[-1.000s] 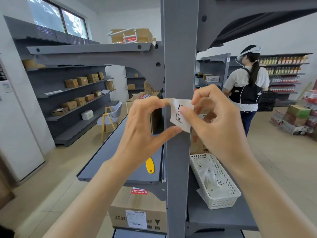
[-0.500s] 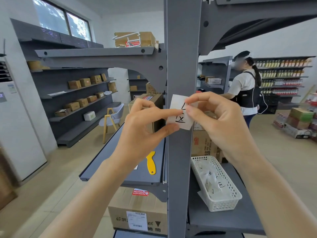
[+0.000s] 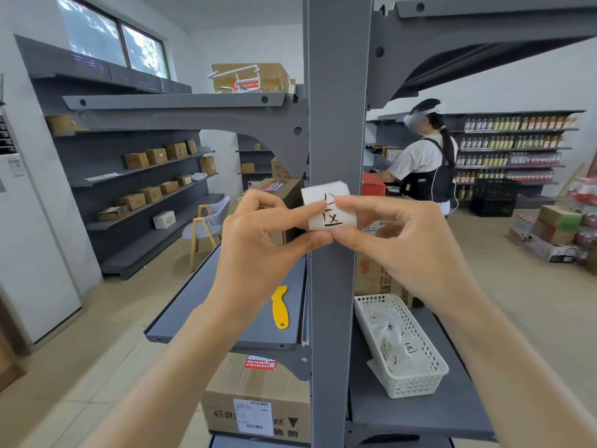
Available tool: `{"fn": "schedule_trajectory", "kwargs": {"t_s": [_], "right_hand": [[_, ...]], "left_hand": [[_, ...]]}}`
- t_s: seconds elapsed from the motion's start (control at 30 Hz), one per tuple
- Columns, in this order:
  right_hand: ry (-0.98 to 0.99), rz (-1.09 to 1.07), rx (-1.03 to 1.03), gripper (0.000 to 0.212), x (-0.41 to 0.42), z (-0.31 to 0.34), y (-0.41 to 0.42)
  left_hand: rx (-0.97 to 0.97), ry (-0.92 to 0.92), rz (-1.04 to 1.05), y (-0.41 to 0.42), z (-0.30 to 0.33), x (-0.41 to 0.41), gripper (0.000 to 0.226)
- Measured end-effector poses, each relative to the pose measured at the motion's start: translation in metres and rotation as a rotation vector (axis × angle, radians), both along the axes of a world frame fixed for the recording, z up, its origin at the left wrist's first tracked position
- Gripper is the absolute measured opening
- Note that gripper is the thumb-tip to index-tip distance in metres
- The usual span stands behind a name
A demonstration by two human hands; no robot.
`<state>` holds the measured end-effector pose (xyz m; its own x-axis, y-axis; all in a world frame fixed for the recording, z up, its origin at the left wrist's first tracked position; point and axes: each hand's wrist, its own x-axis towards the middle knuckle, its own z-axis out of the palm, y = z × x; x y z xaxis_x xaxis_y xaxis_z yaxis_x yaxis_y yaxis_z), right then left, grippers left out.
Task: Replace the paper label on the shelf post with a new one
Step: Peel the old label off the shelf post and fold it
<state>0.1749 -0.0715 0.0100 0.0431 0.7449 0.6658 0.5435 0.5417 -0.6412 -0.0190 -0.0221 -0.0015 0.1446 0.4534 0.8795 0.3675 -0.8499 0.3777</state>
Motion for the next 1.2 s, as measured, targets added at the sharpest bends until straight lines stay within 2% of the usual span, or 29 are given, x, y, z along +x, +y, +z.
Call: {"fn": "schedule_trajectory", "kwargs": {"t_s": [0.07, 0.23, 0.4, 0.47, 0.53, 0.63, 0.73, 0.77, 0.83, 0.93, 1.03, 1.2], "right_hand": [[-0.052, -0.078, 0.017, 0.036, -0.001, -0.002, 0.001], [-0.123, -0.186, 0.161, 0.012, -0.012, -0.003, 0.0], [-0.084, -0.166, 0.166, 0.006, -0.016, -0.002, 0.001], [-0.065, -0.157, 0.152, 0.001, -0.018, 0.0, 0.0], [-0.026, -0.143, 0.127, 0.003, -0.017, 0.002, -0.001], [0.006, -0.118, 0.118, 0.006, -0.017, 0.003, -0.003], [-0.01, -0.098, 0.091, 0.014, -0.017, 0.006, -0.004], [-0.027, -0.091, 0.067, 0.023, -0.017, 0.01, -0.004], [-0.1, -0.088, 0.022, 0.041, -0.015, 0.019, -0.003], [-0.211, -0.075, 0.015, 0.038, -0.013, 0.036, -0.002], [-0.117, -0.012, 0.006, 0.024, -0.009, 0.042, 0.002], [0.089, 0.092, -0.058, 0.016, -0.005, 0.034, 0.011]], "left_hand": [[0.031, 0.02, 0.052, -0.002, 0.001, 0.001, 0.043], [0.203, 0.063, 0.18, -0.008, 0.002, 0.003, 0.027], [0.286, 0.092, 0.28, -0.011, 0.002, 0.011, 0.01], [0.222, 0.067, 0.317, -0.011, 0.003, 0.015, 0.007], [0.111, 0.049, 0.259, -0.01, 0.006, 0.013, 0.016], [-0.066, 0.032, 0.034, -0.01, 0.01, 0.012, 0.019], [-0.278, -0.077, -0.179, -0.01, 0.016, 0.013, 0.009], [-0.273, -0.052, -0.186, -0.006, 0.02, 0.012, 0.003], [-0.211, 0.073, -0.141, 0.0, 0.027, 0.007, 0.006], [-0.176, 0.177, -0.118, 0.005, 0.034, 0.004, 0.008], [-0.306, 0.003, -0.237, 0.004, 0.036, 0.006, 0.018], [-0.546, -0.198, -0.438, 0.009, 0.034, 0.003, 0.041]]}}
